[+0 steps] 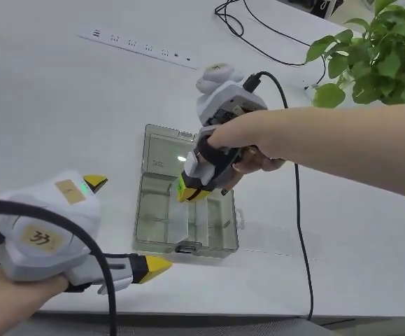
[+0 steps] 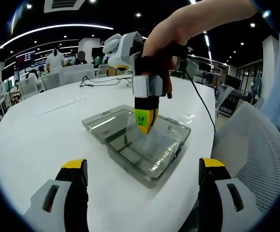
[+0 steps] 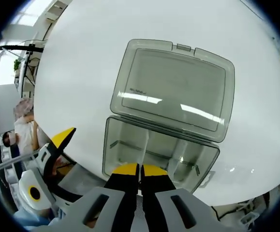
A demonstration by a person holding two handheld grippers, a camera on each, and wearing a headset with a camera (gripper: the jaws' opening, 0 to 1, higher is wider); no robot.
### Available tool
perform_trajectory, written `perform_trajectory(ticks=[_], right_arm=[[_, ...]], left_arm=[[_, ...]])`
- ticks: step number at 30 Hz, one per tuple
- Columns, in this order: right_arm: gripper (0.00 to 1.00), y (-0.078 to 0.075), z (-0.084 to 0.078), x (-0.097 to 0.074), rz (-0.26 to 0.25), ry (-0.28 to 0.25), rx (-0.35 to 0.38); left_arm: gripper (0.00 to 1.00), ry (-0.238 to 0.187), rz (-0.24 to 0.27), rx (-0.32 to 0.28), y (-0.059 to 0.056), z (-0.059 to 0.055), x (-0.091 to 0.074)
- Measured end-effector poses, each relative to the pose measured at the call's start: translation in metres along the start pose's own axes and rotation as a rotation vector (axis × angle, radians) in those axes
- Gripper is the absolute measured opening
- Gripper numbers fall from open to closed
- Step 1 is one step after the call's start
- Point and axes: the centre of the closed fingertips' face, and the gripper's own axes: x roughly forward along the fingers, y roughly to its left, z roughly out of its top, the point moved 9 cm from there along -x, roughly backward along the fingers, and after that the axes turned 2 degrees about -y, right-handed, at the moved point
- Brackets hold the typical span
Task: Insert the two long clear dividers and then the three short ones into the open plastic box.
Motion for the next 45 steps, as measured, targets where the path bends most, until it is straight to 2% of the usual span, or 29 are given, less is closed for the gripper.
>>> perform_trajectory(ticks=[2,6,14,23,34,36,40,41,43,45], right_arm=[[0.02,0.0,0.005,0.002,-0.013,0.001,-0.015],[0.02,0.005,0.002,0.005,-0.044,0.006,-0.032],[0.03,0.019,-0.015,0.009,-0.078,0.009,-0.07],[0.03,0.019,-0.018,0.018,-0.103,0.005,-0.111],[0.04,0.019,-0.021,0.015,-0.081,0.001,-0.12],[0.05,0.017,-0.016,0.016,-0.075,-0.001,-0.115],[0.06,0.018,-0.017,0.015,-0.058,-0.006,-0.145],[0.09,0.019,-0.017,0.015,-0.037,-0.004,-0.145],[0.22,0.022,-0.022,0.017,0.005,0.013,-0.091],[0.27,0.022,-0.023,0.018,0.004,-0.004,-0.115]], left_arm=[[0.97,0.0,-0.002,0.001,0.0,0.0,0.0],[0.97,0.0,-0.003,0.0,0.0,0.0,0.0],[0.97,0.003,-0.003,0.0,0.0,-0.001,0.0],[0.97,0.009,-0.001,-0.004,0.001,-0.002,0.0],[0.97,0.014,-0.003,-0.001,-0.001,-0.002,0.0],[0.97,0.014,-0.002,-0.001,0.0,-0.002,0.0],[0.97,0.017,0.001,-0.004,0.0,-0.003,-0.001],[0.97,0.015,0.003,-0.003,0.0,-0.002,-0.001],[0.97,0.016,0.002,-0.003,0.0,-0.002,-0.001],[0.97,0.017,0.003,-0.003,0.0,-0.002,-0.001]])
